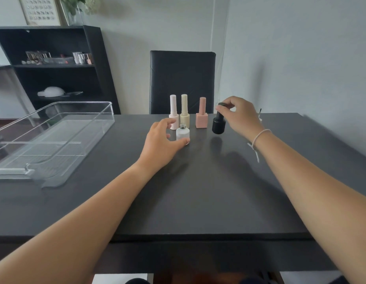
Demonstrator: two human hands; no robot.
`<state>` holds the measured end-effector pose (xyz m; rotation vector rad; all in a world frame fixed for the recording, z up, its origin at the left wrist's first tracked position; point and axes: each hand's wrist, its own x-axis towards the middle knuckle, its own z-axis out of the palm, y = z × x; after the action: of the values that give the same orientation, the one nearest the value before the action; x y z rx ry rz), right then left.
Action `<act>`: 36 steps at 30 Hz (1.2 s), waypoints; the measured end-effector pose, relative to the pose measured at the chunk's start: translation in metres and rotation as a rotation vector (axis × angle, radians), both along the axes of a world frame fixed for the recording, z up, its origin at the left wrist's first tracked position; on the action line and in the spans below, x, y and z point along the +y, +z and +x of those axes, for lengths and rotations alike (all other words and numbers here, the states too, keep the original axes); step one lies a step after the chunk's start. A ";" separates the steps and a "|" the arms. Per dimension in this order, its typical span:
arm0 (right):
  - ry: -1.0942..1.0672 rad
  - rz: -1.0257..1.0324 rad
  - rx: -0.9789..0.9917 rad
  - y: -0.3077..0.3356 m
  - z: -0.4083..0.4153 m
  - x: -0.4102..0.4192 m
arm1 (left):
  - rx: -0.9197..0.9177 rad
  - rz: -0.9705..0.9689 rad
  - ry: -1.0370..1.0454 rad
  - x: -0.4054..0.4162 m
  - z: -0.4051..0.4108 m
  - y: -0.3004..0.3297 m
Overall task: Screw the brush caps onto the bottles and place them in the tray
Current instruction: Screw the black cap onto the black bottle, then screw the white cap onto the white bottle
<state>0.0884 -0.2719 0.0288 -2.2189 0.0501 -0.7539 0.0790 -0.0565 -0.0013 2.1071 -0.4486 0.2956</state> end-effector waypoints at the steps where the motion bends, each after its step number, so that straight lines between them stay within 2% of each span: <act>1: -0.018 0.004 0.007 -0.001 0.006 -0.001 | 0.006 0.002 -0.002 -0.002 0.001 -0.001; 8: -0.071 -0.057 0.058 -0.005 0.028 -0.004 | 0.004 -0.029 -0.021 -0.007 0.006 -0.007; 14: -0.086 -0.029 0.045 -0.005 0.024 -0.004 | 0.030 -0.043 -0.039 -0.005 0.009 -0.007; 19: -0.156 -0.019 -0.127 -0.004 -0.005 -0.011 | 0.063 -0.069 -0.051 -0.005 0.012 -0.008; 24: -0.356 0.073 -0.307 -0.004 -0.033 -0.035 | 0.085 -0.105 -0.054 -0.005 0.012 -0.009; 27: -0.433 0.172 -0.184 -0.013 -0.037 -0.049 | 0.088 -0.084 -0.063 -0.005 0.013 -0.009; 32: -0.370 0.228 0.117 -0.029 -0.029 -0.057 | 0.090 -0.044 -0.073 -0.004 0.012 -0.010; 36: -0.378 0.208 0.183 -0.035 -0.023 -0.061 | 0.084 -0.018 -0.076 -0.003 0.011 -0.010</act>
<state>0.0655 -0.3325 -0.0060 -2.0935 0.6256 -0.7052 0.0902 -0.0598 -0.0117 2.0715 -0.4730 0.1658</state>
